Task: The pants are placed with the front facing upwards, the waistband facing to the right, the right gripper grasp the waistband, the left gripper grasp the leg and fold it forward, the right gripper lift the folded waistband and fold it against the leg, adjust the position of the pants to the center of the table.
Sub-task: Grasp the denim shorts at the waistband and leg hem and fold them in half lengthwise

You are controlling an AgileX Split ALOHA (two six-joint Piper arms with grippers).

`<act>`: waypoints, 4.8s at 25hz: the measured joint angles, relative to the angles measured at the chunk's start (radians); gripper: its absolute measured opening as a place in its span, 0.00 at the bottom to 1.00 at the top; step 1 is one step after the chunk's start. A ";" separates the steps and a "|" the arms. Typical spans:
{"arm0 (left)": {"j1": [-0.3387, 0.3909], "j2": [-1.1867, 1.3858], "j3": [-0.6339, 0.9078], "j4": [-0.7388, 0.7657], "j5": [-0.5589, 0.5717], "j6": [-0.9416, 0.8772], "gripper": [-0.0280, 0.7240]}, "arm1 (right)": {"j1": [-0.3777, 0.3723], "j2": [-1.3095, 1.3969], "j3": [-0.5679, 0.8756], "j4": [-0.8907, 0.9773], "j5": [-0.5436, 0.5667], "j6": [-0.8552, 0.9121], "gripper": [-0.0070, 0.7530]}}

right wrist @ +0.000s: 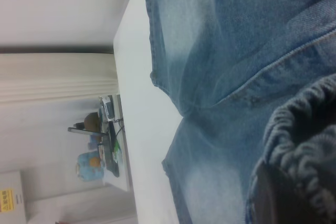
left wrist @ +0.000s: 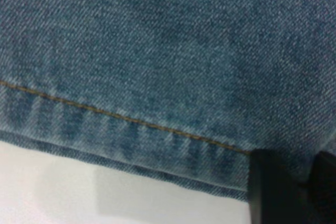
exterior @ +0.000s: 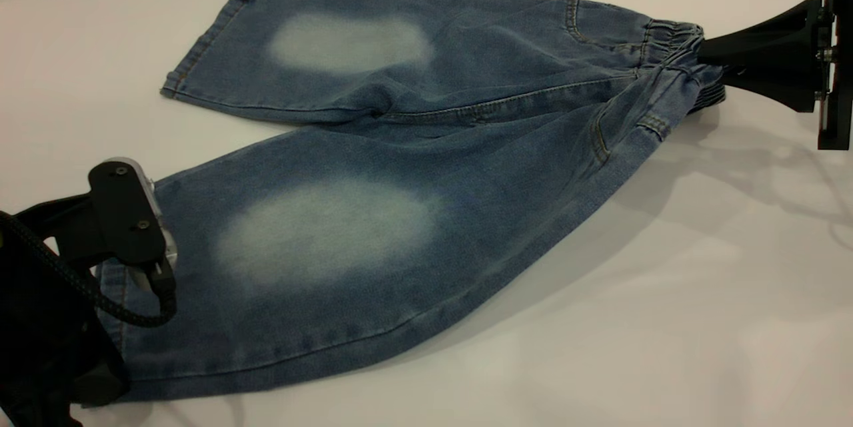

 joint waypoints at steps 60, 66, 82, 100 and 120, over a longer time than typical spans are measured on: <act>0.002 -0.564 -0.001 0.000 0.105 -0.029 0.13 | 0.001 -0.540 0.160 -0.209 -0.260 0.295 0.06; 0.002 -0.568 -0.026 0.000 0.109 -0.029 0.13 | 0.001 -0.539 0.160 -0.295 -0.233 0.296 0.06; 0.160 -0.525 -0.286 0.086 -0.029 0.025 0.13 | 0.001 -0.539 0.160 -0.306 -0.282 0.380 0.06; 0.192 -0.024 -0.644 0.085 -0.213 0.027 0.13 | 0.001 -0.537 0.160 -0.109 -0.507 0.329 0.06; 0.190 0.228 -0.844 0.138 -0.239 0.028 0.13 | 0.002 -0.458 0.072 0.012 -0.588 0.243 0.05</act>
